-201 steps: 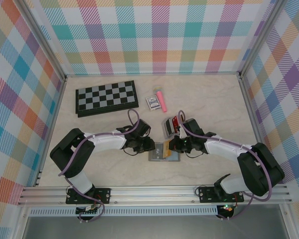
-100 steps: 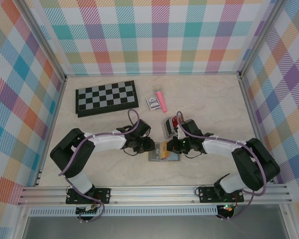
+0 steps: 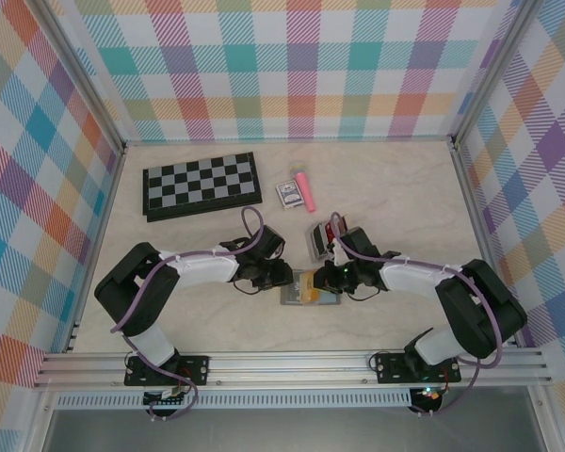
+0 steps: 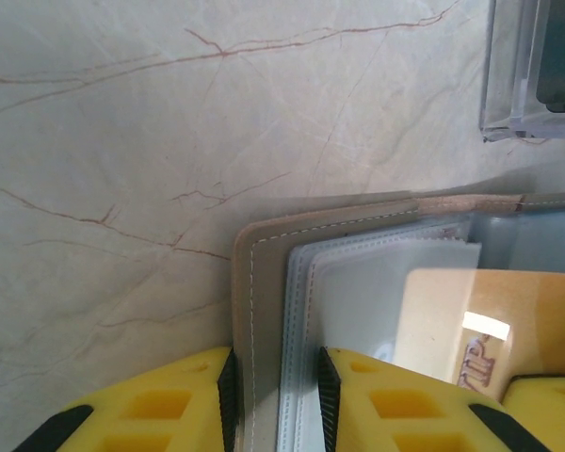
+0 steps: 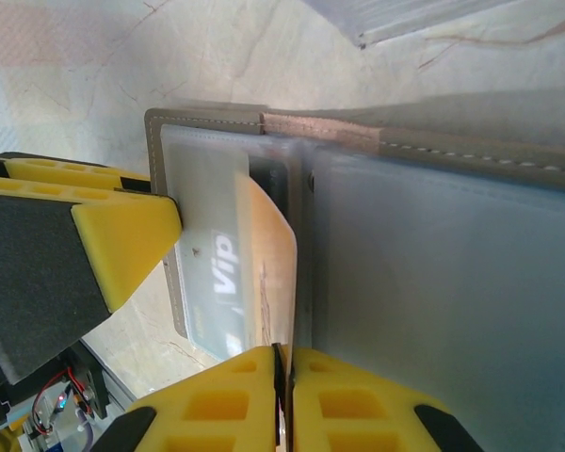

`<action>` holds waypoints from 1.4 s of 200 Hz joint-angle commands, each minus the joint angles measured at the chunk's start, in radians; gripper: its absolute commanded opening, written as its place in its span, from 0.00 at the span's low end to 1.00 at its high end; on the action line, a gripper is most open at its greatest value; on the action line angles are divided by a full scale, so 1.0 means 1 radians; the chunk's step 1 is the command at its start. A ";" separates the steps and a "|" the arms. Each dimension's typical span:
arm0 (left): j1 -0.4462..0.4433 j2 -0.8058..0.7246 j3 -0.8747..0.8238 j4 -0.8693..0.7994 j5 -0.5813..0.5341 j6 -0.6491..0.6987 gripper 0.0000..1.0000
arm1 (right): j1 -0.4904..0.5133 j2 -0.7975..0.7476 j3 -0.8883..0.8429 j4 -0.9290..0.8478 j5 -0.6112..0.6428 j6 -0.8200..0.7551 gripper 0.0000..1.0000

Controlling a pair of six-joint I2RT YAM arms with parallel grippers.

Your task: Put the credit cards into the card holder

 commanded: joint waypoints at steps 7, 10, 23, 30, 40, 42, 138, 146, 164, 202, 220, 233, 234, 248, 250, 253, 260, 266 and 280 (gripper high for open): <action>-0.020 0.010 -0.024 0.012 0.019 -0.010 0.30 | 0.036 0.028 0.014 0.010 0.082 0.077 0.11; -0.020 0.010 -0.024 0.014 0.019 -0.011 0.30 | 0.038 0.026 0.012 0.017 0.087 0.083 0.11; -0.019 0.008 -0.025 0.010 0.018 -0.009 0.30 | 0.041 0.016 0.012 0.020 0.117 0.099 0.12; -0.019 0.008 -0.028 0.009 0.017 -0.008 0.30 | 0.041 0.014 0.016 0.017 0.123 0.100 0.12; -0.020 0.007 -0.029 0.012 0.016 -0.010 0.30 | 0.041 0.014 0.025 0.009 0.128 0.095 0.12; -0.019 0.006 -0.029 0.012 0.016 -0.010 0.30 | 0.041 0.014 0.027 0.004 0.131 0.095 0.12; -0.019 0.002 -0.036 0.023 0.015 -0.014 0.30 | 0.045 0.017 0.007 0.042 0.097 0.099 0.14; -0.019 0.004 -0.036 0.025 0.016 -0.014 0.30 | 0.047 0.018 0.011 0.040 0.099 0.100 0.16; -0.020 0.004 -0.036 0.026 0.016 -0.016 0.30 | 0.051 0.020 0.023 0.022 0.101 0.098 0.17; -0.020 -0.004 -0.036 0.016 0.007 -0.013 0.30 | 0.051 -0.017 0.043 -0.090 0.162 0.071 0.28; -0.020 -0.004 -0.040 0.015 0.006 -0.012 0.30 | 0.052 -0.033 0.052 -0.145 0.193 0.054 0.33; -0.019 -0.004 -0.040 0.015 0.007 -0.012 0.30 | 0.052 -0.037 0.057 -0.159 0.195 0.049 0.34; -0.020 -0.004 -0.039 0.015 0.008 -0.012 0.30 | 0.052 -0.037 0.057 -0.159 0.196 0.049 0.34; -0.019 -0.003 -0.040 0.017 0.007 -0.012 0.30 | 0.052 -0.034 0.061 -0.158 0.191 0.047 0.33; -0.019 -0.003 -0.040 0.017 0.007 -0.012 0.30 | 0.052 -0.034 0.059 -0.155 0.188 0.046 0.32; -0.020 -0.002 -0.041 0.018 0.006 -0.011 0.30 | 0.052 -0.032 0.059 -0.149 0.185 0.046 0.30; -0.020 -0.002 -0.040 0.020 0.009 -0.012 0.30 | 0.051 -0.026 0.062 -0.140 0.175 0.044 0.28; -0.019 -0.002 -0.039 0.019 0.009 -0.011 0.30 | 0.052 -0.019 0.067 -0.135 0.170 0.044 0.27; -0.019 -0.003 -0.038 0.021 0.011 -0.013 0.30 | 0.051 0.002 0.078 -0.121 0.152 0.043 0.26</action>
